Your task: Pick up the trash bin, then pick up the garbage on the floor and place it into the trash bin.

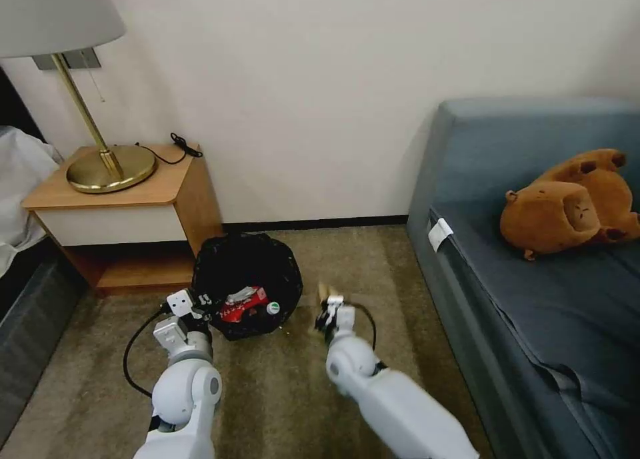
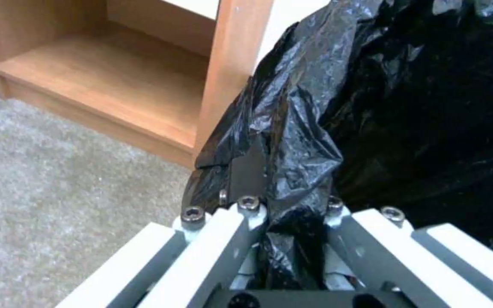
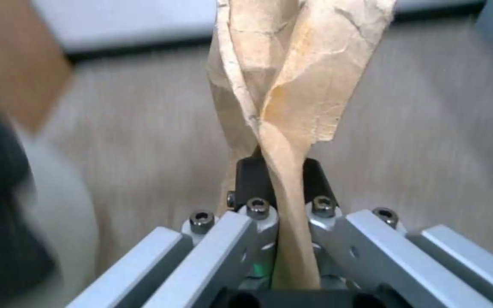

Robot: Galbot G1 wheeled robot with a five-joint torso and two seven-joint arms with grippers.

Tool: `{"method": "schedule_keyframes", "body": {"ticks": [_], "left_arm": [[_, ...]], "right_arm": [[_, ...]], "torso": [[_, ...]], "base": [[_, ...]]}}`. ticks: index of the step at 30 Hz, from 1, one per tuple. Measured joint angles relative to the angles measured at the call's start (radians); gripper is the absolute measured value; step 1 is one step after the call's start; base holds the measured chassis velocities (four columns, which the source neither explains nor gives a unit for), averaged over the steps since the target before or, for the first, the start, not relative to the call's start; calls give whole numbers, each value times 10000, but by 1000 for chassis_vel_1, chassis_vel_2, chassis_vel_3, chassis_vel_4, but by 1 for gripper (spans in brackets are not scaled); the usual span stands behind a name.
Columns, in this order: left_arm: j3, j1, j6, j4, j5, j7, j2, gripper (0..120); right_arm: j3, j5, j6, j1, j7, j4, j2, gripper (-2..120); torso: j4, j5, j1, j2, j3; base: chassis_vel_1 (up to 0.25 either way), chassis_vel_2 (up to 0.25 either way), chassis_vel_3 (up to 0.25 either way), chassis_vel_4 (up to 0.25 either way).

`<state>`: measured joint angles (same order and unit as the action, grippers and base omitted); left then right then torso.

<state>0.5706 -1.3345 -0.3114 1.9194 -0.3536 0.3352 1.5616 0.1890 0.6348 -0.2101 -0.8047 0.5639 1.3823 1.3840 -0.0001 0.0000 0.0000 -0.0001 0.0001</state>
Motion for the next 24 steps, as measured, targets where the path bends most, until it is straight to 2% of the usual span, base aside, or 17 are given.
{"method": "schedule_keyframes", "body": {"ticks": [10,19,24], "left_arm": [[-214,-299,-169,69,147,161,20,3],[-275,-308,-196,-53,285,226,81,3],[-290,-332,-192,-68,300,221,93,3]], "right_arm": [[-4,-11,370,851,293,1105,-112,0],[1420,459,295,1018,684,3254,-109,0],[1953,599,184,971,744,3402,-44,0]], "torso": [[1,0,0,0,0],[1,-1,0,0,-1],[2,-2,0,0,-1]], "base": [[0,0,0,0],[0,0,0,0],[0,0,0,0]]}}
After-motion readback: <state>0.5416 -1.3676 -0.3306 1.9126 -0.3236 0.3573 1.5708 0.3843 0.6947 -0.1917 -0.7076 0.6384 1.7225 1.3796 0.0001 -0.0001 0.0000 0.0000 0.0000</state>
